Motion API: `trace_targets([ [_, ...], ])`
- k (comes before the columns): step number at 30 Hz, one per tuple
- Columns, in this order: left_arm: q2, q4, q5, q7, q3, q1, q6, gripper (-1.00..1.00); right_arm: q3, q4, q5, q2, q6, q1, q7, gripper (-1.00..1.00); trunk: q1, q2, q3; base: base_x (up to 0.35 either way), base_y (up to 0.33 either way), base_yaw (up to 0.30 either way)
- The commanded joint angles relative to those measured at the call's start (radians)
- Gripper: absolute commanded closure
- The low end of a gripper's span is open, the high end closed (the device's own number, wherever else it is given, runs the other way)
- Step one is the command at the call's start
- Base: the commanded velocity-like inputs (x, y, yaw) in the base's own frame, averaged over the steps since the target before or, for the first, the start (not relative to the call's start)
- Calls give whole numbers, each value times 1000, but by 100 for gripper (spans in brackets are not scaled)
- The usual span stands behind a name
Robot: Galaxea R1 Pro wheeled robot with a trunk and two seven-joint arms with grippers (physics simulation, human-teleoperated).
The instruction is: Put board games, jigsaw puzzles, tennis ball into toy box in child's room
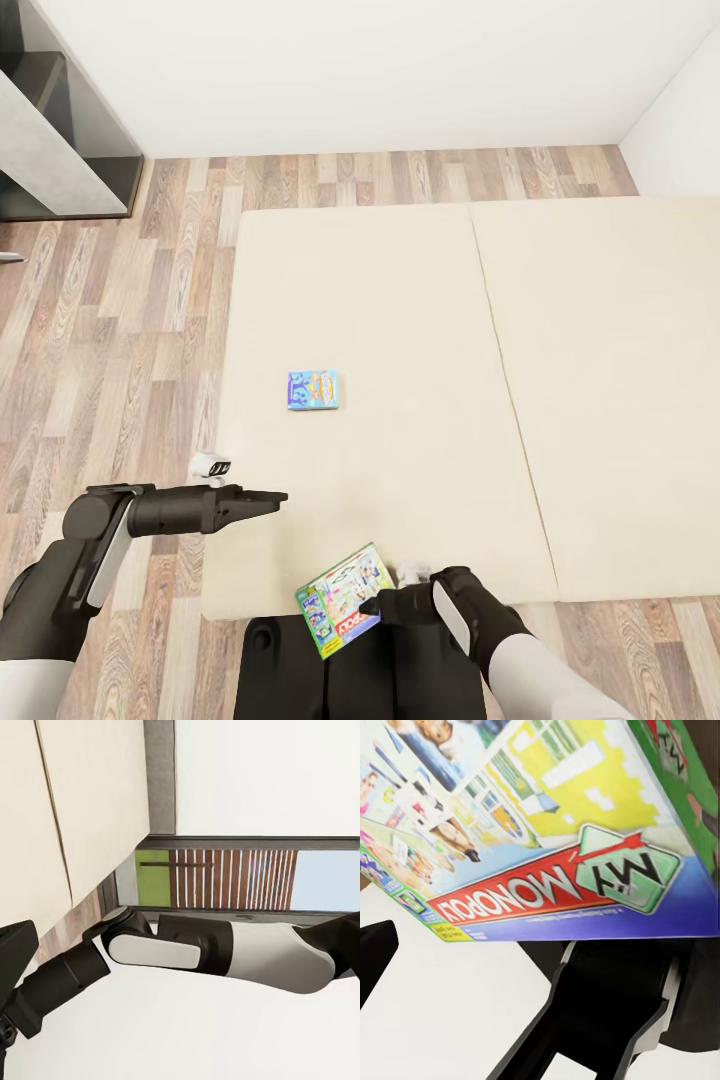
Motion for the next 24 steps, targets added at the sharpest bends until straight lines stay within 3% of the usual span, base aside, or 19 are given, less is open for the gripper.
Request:
trace_targets([
  [1,0,0,0,-3,0,0,11,-100,5,-1,-8,-1,4,0,-2,-100,1,-1,-1,0,0,0],
  [24,0,0,0,-3,0,0,11,-100,4,-4,-8,10,-3,0,6,-100,1,-1,-1,0,0,0],
])
